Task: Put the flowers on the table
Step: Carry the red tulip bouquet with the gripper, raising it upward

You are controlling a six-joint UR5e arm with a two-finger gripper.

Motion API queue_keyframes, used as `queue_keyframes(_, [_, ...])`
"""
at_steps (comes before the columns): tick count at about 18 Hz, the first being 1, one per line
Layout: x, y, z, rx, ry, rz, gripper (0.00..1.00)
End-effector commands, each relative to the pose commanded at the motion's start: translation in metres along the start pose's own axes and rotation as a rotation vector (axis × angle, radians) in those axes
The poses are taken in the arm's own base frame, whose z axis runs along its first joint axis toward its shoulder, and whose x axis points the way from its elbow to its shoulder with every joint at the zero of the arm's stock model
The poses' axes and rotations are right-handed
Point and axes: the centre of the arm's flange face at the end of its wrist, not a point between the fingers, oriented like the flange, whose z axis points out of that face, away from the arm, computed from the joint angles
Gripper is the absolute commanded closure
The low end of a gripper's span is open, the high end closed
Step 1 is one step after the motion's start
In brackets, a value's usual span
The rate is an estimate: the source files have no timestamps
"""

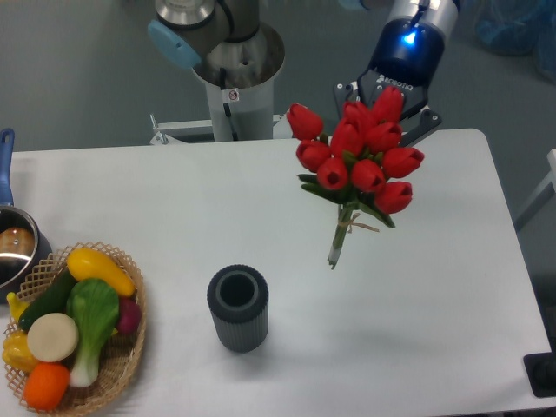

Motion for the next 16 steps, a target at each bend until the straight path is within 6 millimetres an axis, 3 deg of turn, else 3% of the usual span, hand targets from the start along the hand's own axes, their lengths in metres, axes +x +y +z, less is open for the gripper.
queue_keyframes(3, [0.002,0.009,0.001,-0.005,0.002,0.005,0.79])
queue_keyframes(7, [-0.008,0.014,-0.013,-0.007,-0.029,0.002,0.79])
queue_keyframes(11, [-0.007,0.011,-0.015,-0.015,-0.039,0.003,0.79])
queue_keyframes(16, [-0.004,0.014,-0.022,-0.195,-0.162,0.029,0.78])
